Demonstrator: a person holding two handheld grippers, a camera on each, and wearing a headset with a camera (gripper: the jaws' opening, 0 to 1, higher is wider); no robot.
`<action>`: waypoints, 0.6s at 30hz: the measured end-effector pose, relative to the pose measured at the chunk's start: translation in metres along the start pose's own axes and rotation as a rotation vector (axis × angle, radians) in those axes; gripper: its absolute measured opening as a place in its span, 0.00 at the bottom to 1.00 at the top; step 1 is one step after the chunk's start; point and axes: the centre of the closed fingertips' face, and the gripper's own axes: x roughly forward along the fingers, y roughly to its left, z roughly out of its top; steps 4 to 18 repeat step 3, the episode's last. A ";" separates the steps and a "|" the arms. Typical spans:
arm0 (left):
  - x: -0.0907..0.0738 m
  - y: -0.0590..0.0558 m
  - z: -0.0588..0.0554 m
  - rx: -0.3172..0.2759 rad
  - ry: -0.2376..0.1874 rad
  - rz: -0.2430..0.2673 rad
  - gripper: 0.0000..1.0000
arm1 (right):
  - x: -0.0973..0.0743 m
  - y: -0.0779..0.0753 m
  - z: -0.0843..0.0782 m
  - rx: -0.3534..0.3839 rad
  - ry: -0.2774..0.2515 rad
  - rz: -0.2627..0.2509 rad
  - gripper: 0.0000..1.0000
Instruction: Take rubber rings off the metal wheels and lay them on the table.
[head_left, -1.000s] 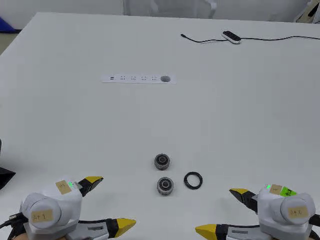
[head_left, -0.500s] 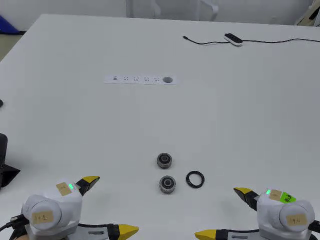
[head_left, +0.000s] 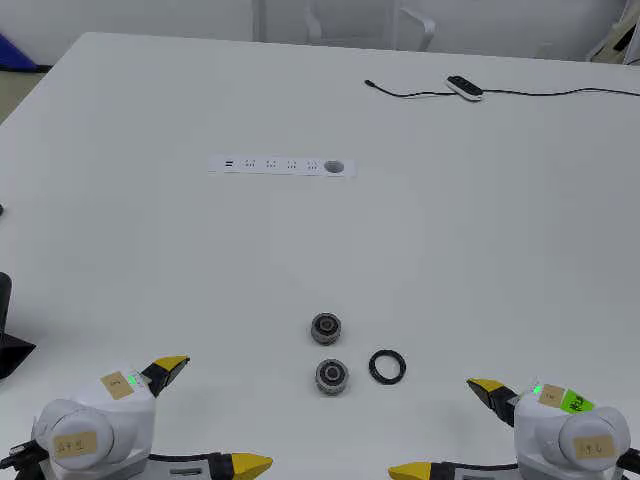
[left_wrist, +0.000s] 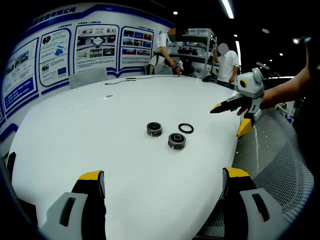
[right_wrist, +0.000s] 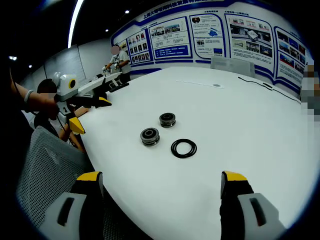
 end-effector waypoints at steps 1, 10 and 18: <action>0.000 0.000 0.000 0.001 0.000 0.000 1.00 | 0.000 0.000 0.000 -0.003 -0.002 -0.001 0.99; 0.001 -0.001 0.001 0.008 0.004 -0.003 1.00 | 0.000 0.000 0.000 -0.004 0.001 0.000 0.99; 0.001 -0.001 0.001 0.008 0.004 -0.003 1.00 | 0.000 0.000 0.000 -0.004 0.001 0.000 0.99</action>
